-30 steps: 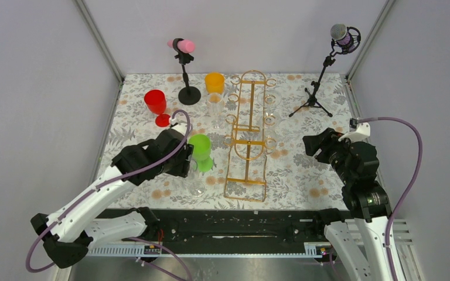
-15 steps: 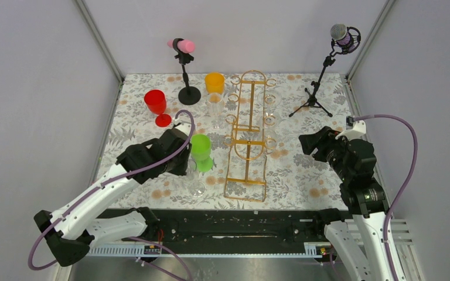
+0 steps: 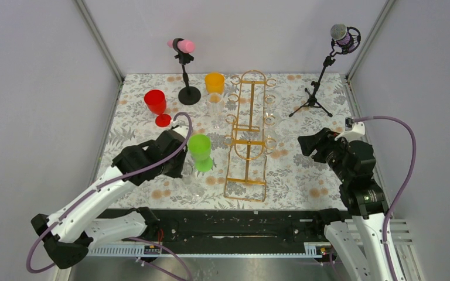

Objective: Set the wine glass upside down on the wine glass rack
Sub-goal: Pick up the wine glass at the center of the board, then turn the wine glass upside down at the wine rack.

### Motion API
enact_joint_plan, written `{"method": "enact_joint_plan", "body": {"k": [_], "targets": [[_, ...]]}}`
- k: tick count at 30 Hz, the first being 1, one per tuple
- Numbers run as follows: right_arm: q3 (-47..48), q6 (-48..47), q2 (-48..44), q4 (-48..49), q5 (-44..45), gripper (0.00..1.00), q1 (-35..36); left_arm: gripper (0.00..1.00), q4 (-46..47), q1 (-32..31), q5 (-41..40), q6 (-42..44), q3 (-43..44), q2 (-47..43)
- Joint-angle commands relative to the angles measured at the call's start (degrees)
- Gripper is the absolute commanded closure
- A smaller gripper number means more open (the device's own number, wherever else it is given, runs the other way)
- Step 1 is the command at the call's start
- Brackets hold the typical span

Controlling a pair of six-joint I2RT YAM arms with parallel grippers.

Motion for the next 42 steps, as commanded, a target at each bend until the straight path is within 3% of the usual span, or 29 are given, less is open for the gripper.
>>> {"method": "enact_joint_plan", "body": {"k": [1,9,18,34,42], "targets": [[-0.25,0.07,-1.43,1.93,-0.53,0.32,-0.18,1.00,-3.85,0.21,2.32,2.19,4.63,-2.69],[1.15,-0.28,-3.56,-0.44,1.07,0.32,-0.15,1.00,-6.00,0.21,9.99,6.97,10.51,-7.13],[1.27,1.35,-11.04,1.61,3.86,0.32,-0.11,1.00,-3.21,0.21,27.72,12.89,14.40,-12.76],[12.76,5.36,-16.74,0.23,4.97,0.32,-0.13,1.00,11.59,0.21,43.29,8.20,18.96,-12.77],[17.02,5.09,-15.29,-1.57,-0.09,0.32,-0.13,1.00,20.38,0.25,44.19,4.66,18.18,-15.00]]}}
